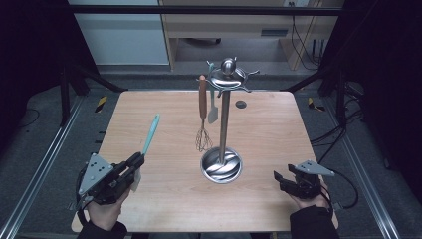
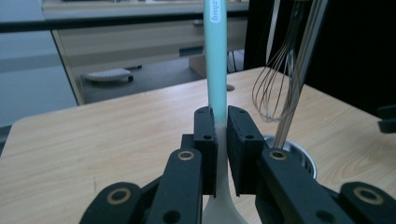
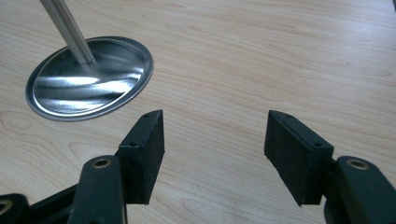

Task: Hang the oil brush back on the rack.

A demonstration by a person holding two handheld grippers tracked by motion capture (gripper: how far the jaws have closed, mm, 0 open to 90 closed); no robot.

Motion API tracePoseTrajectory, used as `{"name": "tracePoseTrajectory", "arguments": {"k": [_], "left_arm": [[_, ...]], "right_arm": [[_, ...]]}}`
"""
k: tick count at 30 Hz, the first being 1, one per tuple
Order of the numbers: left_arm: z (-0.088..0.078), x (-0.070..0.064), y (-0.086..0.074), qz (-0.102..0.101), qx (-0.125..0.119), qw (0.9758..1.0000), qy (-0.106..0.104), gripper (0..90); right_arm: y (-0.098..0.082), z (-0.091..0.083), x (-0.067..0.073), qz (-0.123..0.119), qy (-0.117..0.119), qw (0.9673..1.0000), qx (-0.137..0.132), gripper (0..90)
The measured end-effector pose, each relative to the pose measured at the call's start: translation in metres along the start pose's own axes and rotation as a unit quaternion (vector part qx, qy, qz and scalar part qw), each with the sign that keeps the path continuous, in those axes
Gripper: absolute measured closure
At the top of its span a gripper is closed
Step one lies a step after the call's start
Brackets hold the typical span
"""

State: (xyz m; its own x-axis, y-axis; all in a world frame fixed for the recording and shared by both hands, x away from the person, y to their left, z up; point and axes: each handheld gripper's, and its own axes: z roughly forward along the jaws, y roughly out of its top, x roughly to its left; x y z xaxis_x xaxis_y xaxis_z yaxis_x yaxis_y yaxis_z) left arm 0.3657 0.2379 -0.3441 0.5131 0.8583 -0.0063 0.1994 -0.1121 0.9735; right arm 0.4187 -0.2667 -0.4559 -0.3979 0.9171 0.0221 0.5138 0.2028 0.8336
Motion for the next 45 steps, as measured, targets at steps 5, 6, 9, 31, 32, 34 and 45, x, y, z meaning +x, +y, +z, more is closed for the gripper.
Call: {"name": "tracePoseTrajectory", "arguments": {"k": [5,6,9,31,32,34,45], "left_arm": [[-0.002,-0.008,0.005,0.006,-0.011,0.9999,-0.008,82.3],[-0.002,-0.009,0.007,0.008,-0.014,0.9998,-0.009,82.2],[-0.005,-0.015,0.013,0.016,-0.025,0.9995,-0.014,82.3],[0.007,-0.046,0.049,0.018,-0.074,0.9955,-0.057,82.2],[0.008,-0.047,0.05,0.019,-0.075,0.9953,-0.058,82.2],[0.008,-0.05,0.051,0.021,-0.077,0.9951,-0.06,82.2],[0.013,-0.065,0.064,0.033,-0.082,0.9933,-0.074,82.2]], "right_arm": [[0.001,0.001,-0.001,0.003,-0.001,1.0,0.001,38.1],[0.001,0.001,-0.001,0.004,-0.001,1.0,0.002,38.1],[0.0,0.001,-0.001,0.003,-0.002,1.0,0.006,38.1],[0.001,0.003,0.001,-0.006,-0.005,0.9999,0.009,38.3],[0.001,0.003,0.001,-0.006,-0.005,0.9999,0.01,38.3],[0.001,0.003,0.001,-0.007,-0.005,0.9999,0.009,38.3],[0.001,0.004,0.001,-0.007,-0.004,0.9999,0.01,38.3]]}}
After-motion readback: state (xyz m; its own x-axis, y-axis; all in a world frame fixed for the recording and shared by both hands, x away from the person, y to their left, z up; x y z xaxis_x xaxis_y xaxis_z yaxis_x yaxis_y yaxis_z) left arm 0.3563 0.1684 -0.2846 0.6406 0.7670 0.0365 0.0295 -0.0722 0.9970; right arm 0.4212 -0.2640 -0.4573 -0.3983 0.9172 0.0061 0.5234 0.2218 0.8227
